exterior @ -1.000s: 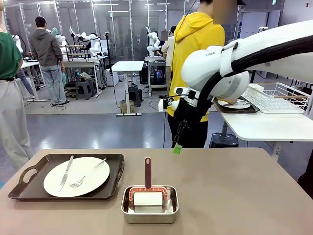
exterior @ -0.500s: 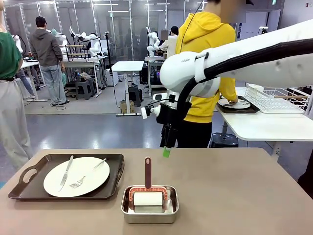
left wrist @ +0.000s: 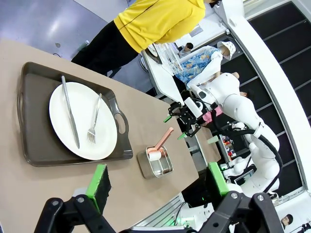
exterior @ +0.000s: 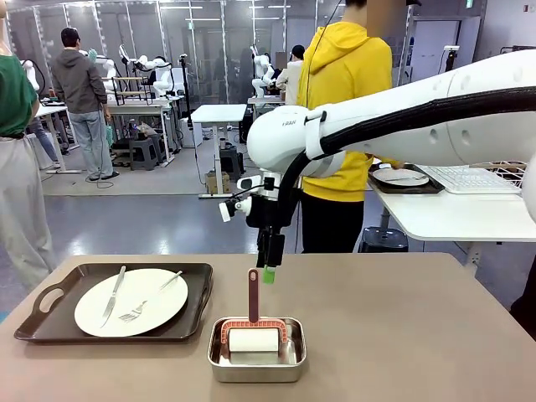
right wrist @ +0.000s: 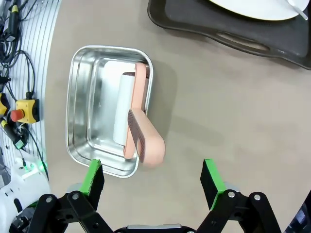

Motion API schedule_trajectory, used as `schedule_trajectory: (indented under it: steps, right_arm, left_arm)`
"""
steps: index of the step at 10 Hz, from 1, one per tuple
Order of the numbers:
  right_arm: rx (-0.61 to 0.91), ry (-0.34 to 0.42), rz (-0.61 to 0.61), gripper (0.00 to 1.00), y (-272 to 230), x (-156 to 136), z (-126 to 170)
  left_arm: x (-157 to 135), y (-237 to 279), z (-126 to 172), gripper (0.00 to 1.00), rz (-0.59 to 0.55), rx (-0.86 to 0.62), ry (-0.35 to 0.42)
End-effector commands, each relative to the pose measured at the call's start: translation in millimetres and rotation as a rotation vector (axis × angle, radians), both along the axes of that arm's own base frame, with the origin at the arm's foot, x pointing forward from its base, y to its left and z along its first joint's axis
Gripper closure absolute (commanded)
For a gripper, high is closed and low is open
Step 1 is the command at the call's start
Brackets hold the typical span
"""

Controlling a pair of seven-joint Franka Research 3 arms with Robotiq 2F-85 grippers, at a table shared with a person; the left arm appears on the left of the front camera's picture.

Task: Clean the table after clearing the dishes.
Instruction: When the left (or right) Handle tray is removed, use the left hand (or right hand) to clean the left (or right) side of the table with the Lint Roller.

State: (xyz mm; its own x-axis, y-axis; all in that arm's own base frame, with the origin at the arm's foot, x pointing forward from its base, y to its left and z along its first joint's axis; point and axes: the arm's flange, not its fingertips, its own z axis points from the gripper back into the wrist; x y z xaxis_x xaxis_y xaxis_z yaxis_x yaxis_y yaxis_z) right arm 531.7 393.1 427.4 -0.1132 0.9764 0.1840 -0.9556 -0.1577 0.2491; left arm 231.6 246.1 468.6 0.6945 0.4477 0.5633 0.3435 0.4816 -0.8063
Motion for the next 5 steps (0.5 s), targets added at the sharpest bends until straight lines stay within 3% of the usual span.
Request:
schedule_trajectory:
  steps: [1,2,5]
  right_arm:
    - [-0.083,-0.017,-0.036,0.0,15,-3,-3]
    - [-0.101,0.012,-0.058,0.0,20,-4,-10]
    - [-0.16,0.004,-0.097,0.0,32,-15,-19]
  left_arm:
    - [-2,2,2,0.0,0.0,-0.002,-0.008]
    - [-2,2,2,0.0,0.0,-0.002,-0.008]
    - [-2,2,2,0.0,0.0,-0.002,-0.008]
